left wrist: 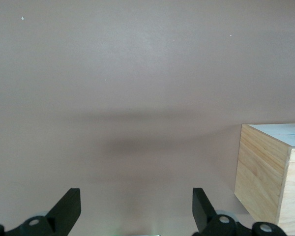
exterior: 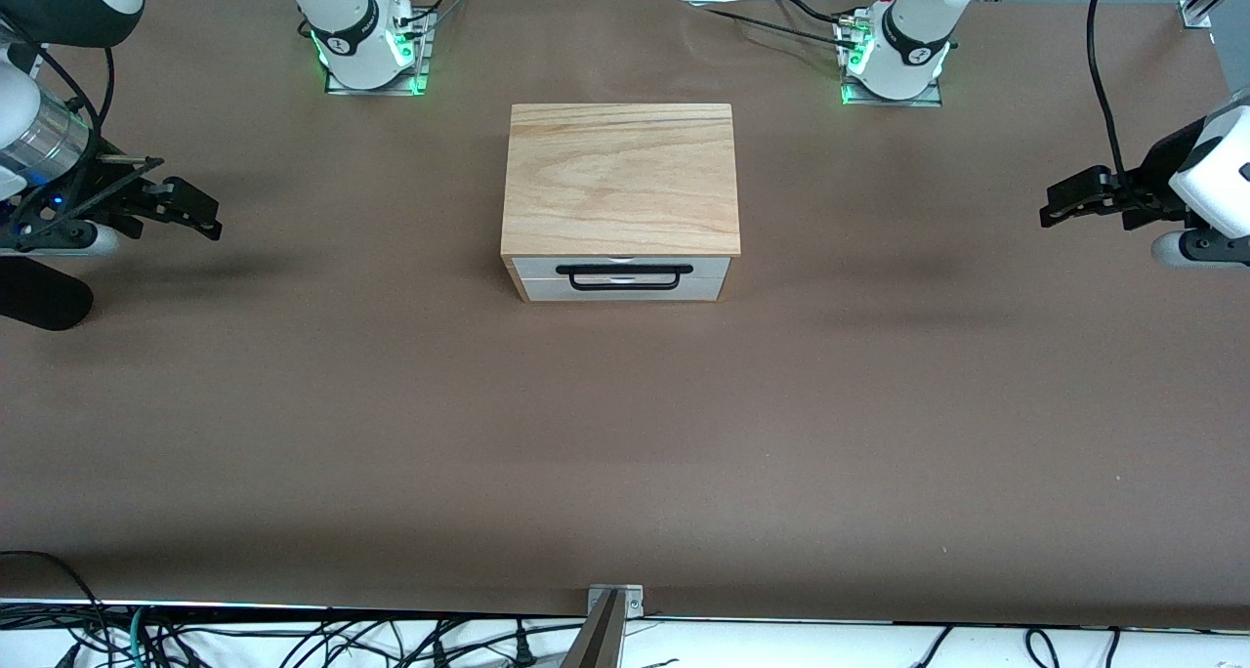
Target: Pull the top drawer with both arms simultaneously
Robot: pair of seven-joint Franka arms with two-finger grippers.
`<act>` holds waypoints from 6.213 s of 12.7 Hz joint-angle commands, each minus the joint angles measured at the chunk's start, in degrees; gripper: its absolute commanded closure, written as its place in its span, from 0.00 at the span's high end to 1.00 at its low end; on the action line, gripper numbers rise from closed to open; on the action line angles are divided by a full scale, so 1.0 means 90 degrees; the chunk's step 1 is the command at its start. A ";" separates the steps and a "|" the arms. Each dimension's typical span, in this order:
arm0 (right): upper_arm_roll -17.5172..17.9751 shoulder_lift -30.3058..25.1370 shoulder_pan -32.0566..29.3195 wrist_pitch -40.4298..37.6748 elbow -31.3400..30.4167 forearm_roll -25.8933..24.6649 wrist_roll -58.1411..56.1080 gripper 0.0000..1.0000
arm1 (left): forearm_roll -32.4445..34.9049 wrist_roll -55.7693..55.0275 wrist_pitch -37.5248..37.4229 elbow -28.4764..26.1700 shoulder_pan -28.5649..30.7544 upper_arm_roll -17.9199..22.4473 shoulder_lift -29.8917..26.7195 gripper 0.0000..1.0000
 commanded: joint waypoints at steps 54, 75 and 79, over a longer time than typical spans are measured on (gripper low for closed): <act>0.0079 0.5134 0.1756 -0.0822 0.0140 1.0675 -0.7185 0.78 | -0.9116 0.6431 0.1406 -0.1869 -0.1297 -0.0406 0.3910 1.00; 0.0060 0.5163 0.1678 -0.0823 0.0354 1.0705 -0.7811 0.00 | -0.9634 0.6618 0.1719 -0.1403 -0.1570 -0.0406 0.4299 0.04; 0.0050 0.5777 0.1678 -0.0793 0.1221 1.1055 -0.7693 0.00 | -0.9800 0.6034 0.1719 -0.0515 -0.1531 -0.0377 0.4788 0.04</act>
